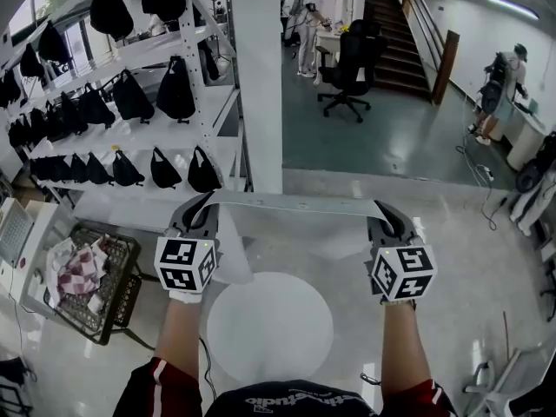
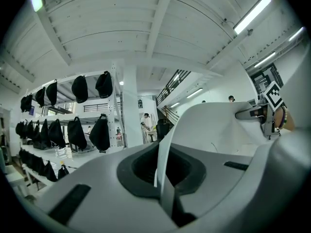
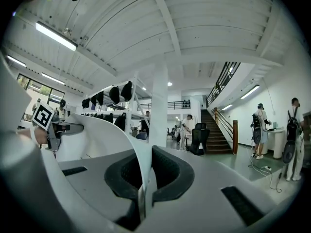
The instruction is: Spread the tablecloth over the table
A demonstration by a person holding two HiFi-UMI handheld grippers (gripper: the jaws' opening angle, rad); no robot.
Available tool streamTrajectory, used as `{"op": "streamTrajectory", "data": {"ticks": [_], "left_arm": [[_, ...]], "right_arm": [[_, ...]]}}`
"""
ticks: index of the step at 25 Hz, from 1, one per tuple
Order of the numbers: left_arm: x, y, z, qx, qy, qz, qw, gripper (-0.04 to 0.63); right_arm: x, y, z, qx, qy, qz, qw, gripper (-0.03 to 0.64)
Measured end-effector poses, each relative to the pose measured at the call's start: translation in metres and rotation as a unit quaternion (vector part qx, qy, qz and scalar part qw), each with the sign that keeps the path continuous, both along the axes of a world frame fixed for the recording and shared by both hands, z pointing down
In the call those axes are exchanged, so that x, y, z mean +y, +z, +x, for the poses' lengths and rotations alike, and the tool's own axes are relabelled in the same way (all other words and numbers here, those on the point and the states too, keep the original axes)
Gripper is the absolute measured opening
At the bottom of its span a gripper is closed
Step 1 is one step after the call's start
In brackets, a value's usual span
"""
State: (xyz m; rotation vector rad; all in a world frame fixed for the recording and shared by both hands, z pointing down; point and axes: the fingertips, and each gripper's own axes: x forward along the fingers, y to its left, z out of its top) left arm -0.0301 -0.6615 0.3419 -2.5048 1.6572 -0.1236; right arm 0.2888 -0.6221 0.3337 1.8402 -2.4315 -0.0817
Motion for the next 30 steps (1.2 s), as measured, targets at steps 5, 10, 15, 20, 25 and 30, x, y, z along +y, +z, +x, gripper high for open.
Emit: {"op": "streamTrajectory", "data": {"ticks": [5,10,15,20,25,30], "left_arm": [[-0.005,0.028,-0.001,0.001,0.000,-0.032,0.9995,0.018],[0.001,0.047,-0.009,0.007,-0.004,-0.051,0.9987,0.018],[0.012,0.058,-0.017,0.008,-0.006,-0.066,0.9978,0.018],[0.025,0.065,-0.031,0.012,-0.008,-0.074,0.9972,0.018],[0.036,0.071,-0.039,0.016,-0.001,-0.081,0.9966,0.018],[0.049,0.080,-0.046,0.023,0.005,-0.090,0.9956,0.018]], "right_arm": [[-0.002,0.030,-0.002,0.004,-0.002,-0.032,0.999,0.026],[0.004,0.050,-0.010,0.001,-0.007,-0.054,0.999,0.026],[0.016,0.058,-0.019,-0.003,-0.010,-0.061,0.998,0.028],[0.031,0.065,-0.033,-0.004,-0.012,-0.066,0.998,0.027],[0.047,0.073,-0.042,-0.011,-0.009,-0.075,0.997,0.028],[0.062,0.081,-0.050,-0.016,-0.007,-0.082,0.997,0.028]]}}
